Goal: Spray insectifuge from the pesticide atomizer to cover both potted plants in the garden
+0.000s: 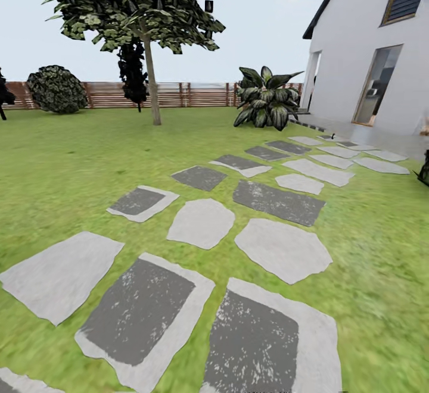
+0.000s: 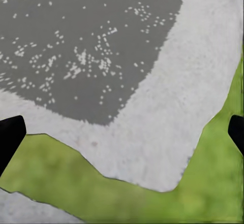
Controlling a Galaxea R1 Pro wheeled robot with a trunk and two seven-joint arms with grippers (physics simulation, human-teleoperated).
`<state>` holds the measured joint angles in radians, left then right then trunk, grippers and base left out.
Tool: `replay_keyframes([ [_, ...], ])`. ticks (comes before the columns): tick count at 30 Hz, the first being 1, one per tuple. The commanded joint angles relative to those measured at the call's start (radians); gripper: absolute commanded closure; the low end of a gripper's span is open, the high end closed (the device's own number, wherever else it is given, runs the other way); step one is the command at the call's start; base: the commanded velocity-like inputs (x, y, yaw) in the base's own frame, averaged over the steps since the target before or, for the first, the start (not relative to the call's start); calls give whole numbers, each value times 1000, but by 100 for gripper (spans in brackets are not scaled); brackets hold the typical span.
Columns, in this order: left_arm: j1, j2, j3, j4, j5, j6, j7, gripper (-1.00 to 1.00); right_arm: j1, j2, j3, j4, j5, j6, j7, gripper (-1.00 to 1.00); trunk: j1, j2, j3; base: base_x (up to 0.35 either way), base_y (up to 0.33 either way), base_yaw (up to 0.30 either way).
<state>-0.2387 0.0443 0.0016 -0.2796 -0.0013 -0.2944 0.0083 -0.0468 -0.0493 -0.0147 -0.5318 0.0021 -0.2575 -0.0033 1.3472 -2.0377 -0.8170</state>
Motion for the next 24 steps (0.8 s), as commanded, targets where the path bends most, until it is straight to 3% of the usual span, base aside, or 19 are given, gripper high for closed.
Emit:
replay_keyframes([
  [1,0,0,0,0,0,-3,1,-100,-1,0,-1,1,0,-3,0,-100,0,0,0,0,0,-300],
  [24,0,0,-1,1,-1,-3,1,-100,-1,2,-1,1,-1,-3,-1,-100,0,0,1,0,0,-300],
])
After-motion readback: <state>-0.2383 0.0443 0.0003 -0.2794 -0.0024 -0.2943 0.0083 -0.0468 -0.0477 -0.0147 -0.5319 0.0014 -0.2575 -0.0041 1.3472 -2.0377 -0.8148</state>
